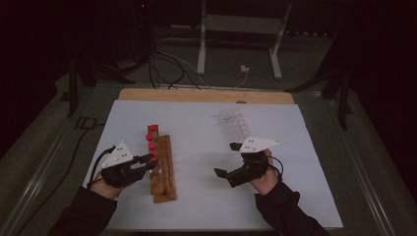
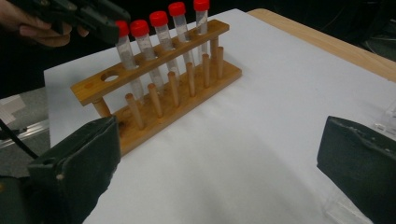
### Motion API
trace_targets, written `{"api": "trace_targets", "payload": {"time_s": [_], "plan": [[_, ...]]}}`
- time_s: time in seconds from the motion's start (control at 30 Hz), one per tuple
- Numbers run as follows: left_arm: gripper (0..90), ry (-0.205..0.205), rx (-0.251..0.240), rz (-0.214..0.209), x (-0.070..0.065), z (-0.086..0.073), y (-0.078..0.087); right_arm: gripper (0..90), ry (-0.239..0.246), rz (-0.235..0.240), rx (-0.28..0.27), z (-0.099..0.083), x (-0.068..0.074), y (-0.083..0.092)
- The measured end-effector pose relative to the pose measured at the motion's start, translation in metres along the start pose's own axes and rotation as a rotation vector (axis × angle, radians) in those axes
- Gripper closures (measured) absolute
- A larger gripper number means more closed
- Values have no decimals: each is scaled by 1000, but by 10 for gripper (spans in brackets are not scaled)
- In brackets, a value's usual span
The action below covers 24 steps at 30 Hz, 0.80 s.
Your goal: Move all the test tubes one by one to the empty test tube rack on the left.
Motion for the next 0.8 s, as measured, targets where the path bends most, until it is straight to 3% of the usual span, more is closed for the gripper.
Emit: {"api": "trace_targets", "payload": {"time_s": [0.4, 0.63, 0.8], "plan": [[694, 4, 1, -18, -1, -1, 0, 0, 3, 4, -13, 2, 0, 3], [392, 20, -47, -68, -9, 9, 3, 0, 6, -5, -21, 0, 0, 7], [190, 38, -77, -81, -15, 20, -3, 0, 9, -7, -25, -4, -1, 10]]}}
Point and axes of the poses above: each handheld gripper's, and its own axes: y roughly backward along the jaws, z roughly out of its top, x roughly to its left, the point moved 4 cm from there along -y, roughly forward along the jaws, and after that the axes turned 5 degrees about -y, right-handed, at the moved point
